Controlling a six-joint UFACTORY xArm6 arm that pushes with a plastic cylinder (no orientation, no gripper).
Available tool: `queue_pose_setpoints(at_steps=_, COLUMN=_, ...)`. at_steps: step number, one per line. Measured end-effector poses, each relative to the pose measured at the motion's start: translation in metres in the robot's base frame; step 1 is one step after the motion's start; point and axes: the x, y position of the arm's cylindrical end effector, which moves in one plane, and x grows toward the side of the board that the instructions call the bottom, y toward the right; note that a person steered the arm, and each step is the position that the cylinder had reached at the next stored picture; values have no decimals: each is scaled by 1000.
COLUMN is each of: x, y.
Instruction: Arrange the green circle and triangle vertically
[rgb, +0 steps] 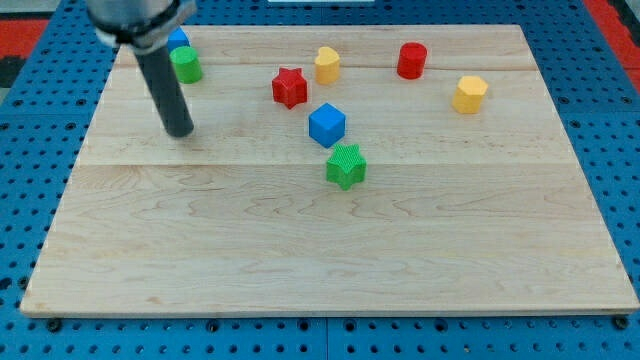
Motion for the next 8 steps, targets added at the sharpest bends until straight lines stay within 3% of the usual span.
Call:
queue_pose_setpoints(at_steps=1, x=-60, y=-22)
queue_pose_setpoints(at_steps=2, x=-88, y=-36)
queue_pose_setpoints(at_steps=4, x=-80, y=-10)
queue_pose_setpoints(at_steps=5, x=-81, y=-35)
queue_pose_setpoints(at_steps=6, x=-80, y=-98)
queue_pose_setpoints(at_steps=7, x=-106, y=-132)
queue_pose_setpoints(at_steps=8, x=-162, y=-117)
